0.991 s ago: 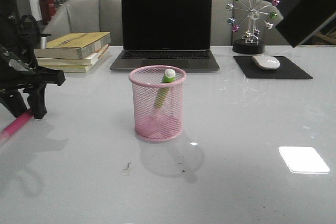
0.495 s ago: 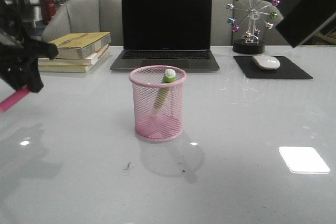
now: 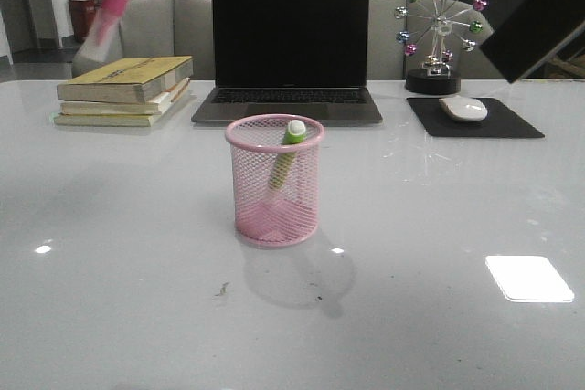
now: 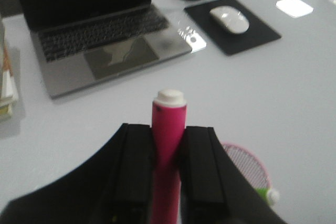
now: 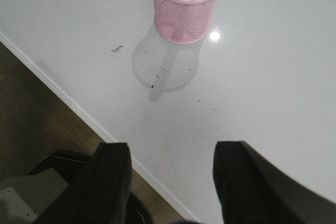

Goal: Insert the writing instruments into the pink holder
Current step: 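Lift the pink marker and lower it into the pink holder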

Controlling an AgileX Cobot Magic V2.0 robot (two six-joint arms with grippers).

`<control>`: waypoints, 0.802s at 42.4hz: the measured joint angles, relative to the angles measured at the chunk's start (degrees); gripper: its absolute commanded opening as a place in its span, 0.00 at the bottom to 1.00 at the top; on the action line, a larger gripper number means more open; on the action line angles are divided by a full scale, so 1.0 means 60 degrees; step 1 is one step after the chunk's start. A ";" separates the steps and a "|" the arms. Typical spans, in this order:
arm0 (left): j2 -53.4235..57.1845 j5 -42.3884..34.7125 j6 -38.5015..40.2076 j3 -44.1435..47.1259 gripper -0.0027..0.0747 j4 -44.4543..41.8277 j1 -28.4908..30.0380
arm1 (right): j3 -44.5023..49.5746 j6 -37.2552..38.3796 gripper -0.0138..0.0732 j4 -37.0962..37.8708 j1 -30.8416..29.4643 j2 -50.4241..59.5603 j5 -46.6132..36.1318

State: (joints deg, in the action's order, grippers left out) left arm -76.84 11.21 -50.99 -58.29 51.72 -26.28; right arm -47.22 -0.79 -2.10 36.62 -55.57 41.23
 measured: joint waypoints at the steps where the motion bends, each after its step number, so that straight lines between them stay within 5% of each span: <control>1: -0.0049 -0.0423 -0.0115 0.0019 0.15 0.0155 -0.0303 | 0.0000 0.0000 0.70 0.0000 0.0000 0.0000 0.0000; 15: -0.1614 -0.4872 -0.0288 0.0006 0.15 0.0672 -0.3099 | 0.0000 0.0000 0.70 0.0000 0.0000 0.0000 0.0000; 34: -0.3384 -0.6780 0.4160 -0.0240 0.15 -0.2766 -0.3300 | 0.0000 0.0000 0.70 0.0000 0.0000 0.0000 0.0000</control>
State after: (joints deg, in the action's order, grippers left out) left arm -97.15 -29.47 -26.03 -59.73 35.13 -46.08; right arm -47.22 -0.79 -2.10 36.62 -55.57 41.23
